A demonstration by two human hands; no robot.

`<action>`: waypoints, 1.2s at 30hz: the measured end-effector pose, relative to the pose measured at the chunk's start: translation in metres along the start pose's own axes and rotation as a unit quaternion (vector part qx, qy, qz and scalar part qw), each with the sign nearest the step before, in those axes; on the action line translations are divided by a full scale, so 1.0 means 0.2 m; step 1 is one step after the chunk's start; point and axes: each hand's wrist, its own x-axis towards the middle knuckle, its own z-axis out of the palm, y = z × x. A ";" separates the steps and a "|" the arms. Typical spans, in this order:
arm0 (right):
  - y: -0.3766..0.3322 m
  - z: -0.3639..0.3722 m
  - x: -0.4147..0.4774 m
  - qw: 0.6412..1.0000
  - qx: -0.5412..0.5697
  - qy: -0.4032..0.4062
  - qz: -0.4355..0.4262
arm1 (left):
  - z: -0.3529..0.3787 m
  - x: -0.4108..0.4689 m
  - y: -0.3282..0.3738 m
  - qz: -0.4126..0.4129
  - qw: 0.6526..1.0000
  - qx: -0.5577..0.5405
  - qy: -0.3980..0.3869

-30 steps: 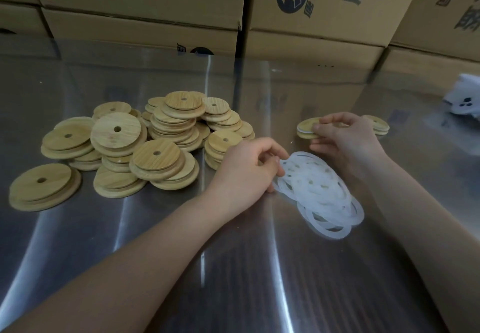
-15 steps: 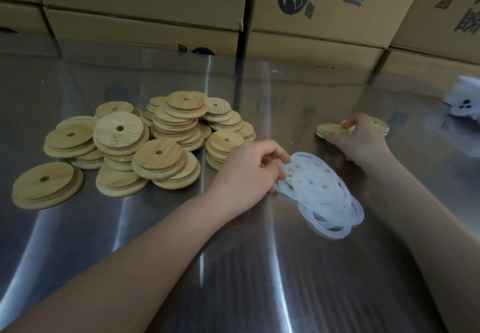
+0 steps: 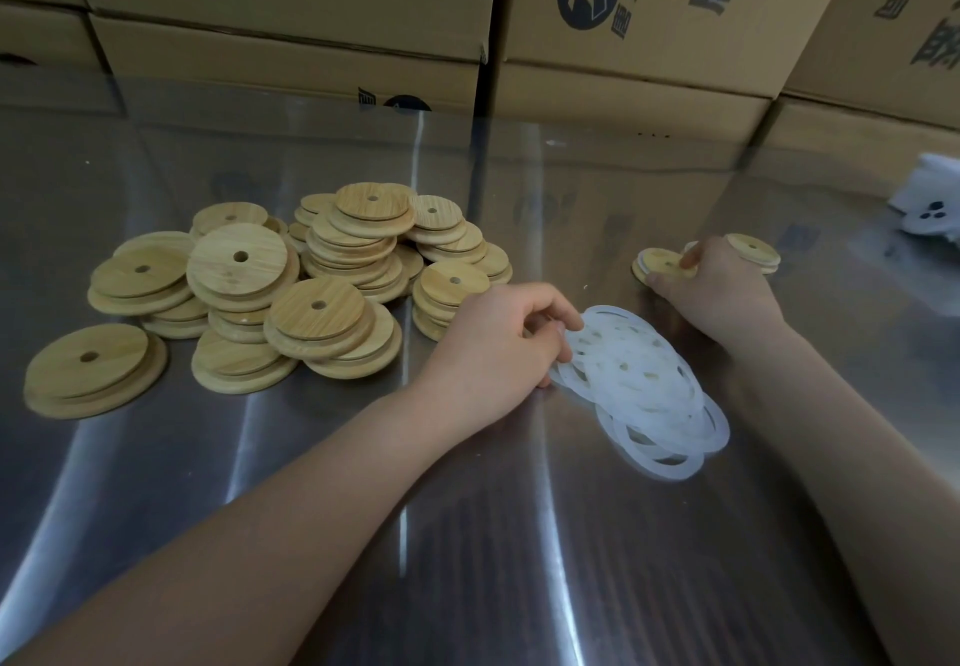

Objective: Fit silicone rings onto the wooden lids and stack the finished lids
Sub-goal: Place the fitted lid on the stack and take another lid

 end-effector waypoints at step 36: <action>-0.10 0.00 -0.11 0.958 0.097 -0.132 -0.237 | -0.04 0.01 -0.02 -0.038 0.873 0.464 0.148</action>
